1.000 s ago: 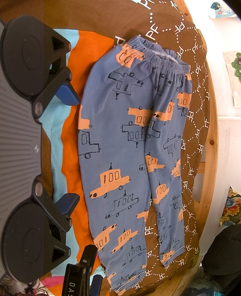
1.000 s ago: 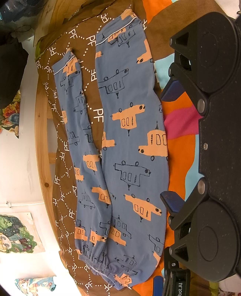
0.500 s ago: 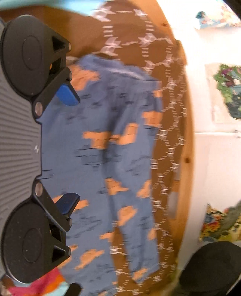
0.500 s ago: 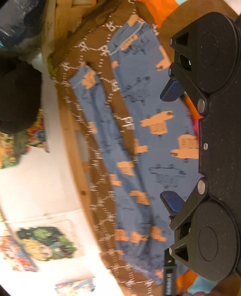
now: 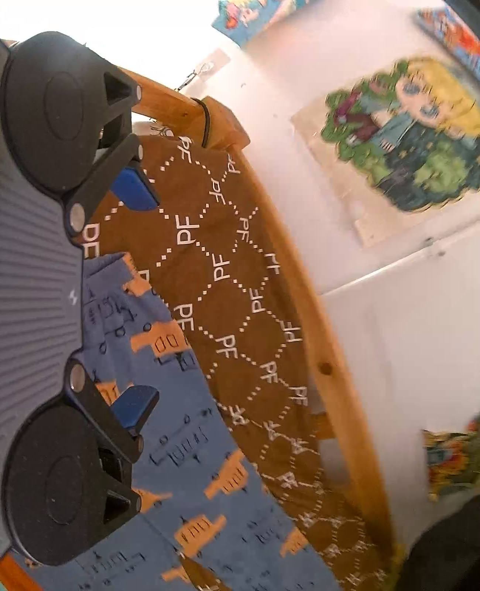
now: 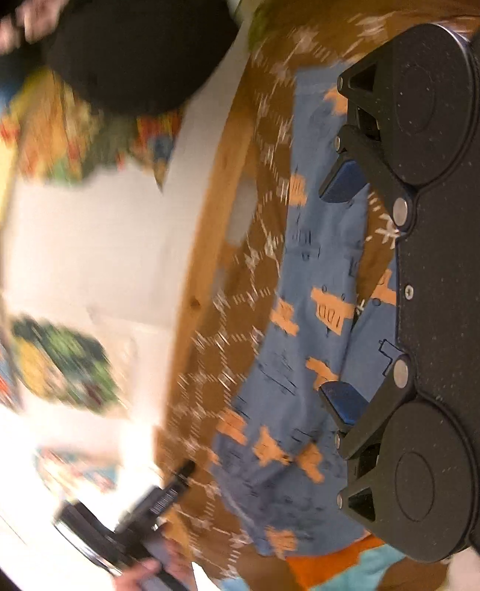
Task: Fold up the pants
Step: 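Move both grippers to the pant leg cuffs and close on them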
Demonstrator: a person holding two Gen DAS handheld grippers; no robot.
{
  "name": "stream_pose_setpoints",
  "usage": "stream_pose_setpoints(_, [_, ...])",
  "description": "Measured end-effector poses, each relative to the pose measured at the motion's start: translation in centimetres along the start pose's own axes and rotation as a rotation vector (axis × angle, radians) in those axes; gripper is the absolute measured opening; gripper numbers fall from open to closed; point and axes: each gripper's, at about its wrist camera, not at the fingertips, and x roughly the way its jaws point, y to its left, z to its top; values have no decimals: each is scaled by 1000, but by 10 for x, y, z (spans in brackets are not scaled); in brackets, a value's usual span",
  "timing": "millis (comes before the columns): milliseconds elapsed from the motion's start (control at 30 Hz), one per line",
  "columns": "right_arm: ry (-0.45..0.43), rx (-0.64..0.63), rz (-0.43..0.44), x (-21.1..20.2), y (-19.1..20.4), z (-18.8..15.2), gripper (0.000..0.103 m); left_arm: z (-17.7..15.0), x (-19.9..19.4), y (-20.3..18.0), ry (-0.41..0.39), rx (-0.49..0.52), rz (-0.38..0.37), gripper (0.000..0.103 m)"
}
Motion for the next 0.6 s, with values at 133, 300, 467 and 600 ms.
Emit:
stream_pose_setpoints(133, [101, -83, 63, 68, -29, 25, 102, 6, 38, -5, 31, 61, -51, 103])
stream_pose_setpoints(300, [169, -105, 179, 165, -54, 58, 91, 9, 82, -14, 47, 188, -108, 102])
stream_pose_setpoints(467, [270, -173, 320, 240, -57, 82, 77, 16, 111, 0, 89, 160, -153, 83])
stream_pose_setpoints(600, [313, -275, 379, 266, -53, 85, 74, 18, 126, 3, 124, 219, -228, 72])
